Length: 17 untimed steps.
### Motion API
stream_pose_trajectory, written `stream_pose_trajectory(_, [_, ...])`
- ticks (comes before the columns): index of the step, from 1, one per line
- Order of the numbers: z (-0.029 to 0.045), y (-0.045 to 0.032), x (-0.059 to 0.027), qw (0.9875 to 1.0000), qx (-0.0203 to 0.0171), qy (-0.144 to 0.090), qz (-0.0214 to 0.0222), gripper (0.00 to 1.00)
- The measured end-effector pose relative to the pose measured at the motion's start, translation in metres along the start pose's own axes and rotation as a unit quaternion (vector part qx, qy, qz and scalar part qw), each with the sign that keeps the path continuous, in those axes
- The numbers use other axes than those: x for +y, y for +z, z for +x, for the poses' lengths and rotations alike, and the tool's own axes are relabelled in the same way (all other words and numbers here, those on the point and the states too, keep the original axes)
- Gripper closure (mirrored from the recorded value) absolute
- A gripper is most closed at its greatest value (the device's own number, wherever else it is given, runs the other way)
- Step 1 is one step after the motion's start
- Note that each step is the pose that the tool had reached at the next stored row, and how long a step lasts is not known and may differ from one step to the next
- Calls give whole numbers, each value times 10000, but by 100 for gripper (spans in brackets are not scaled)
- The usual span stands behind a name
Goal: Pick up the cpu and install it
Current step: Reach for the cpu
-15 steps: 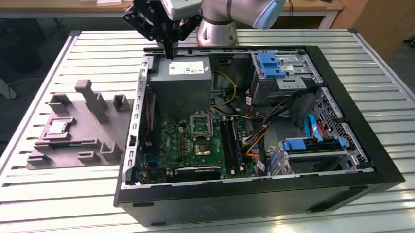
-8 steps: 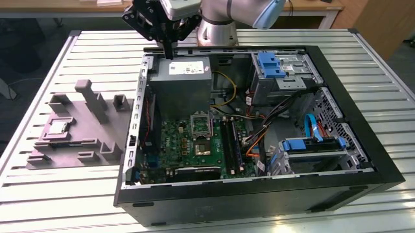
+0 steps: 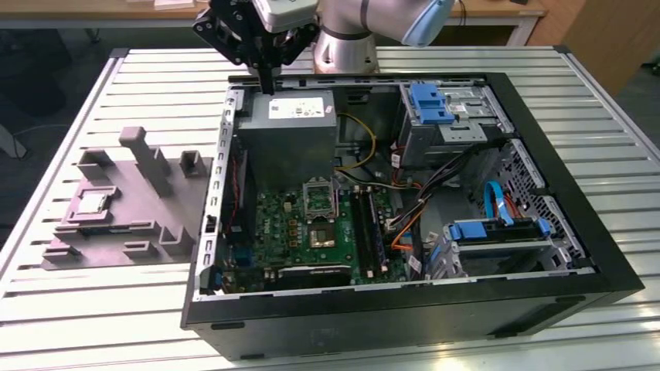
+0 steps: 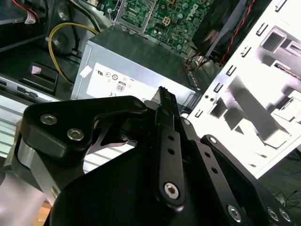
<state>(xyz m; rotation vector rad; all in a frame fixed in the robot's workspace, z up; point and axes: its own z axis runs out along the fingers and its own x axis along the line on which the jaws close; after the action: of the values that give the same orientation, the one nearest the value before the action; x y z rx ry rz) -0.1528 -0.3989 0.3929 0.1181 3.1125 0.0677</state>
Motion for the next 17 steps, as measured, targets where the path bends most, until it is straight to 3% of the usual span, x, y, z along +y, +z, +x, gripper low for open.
stream_pose_trajectory(17, [56,-1,-4,10000,0,0,0,89])
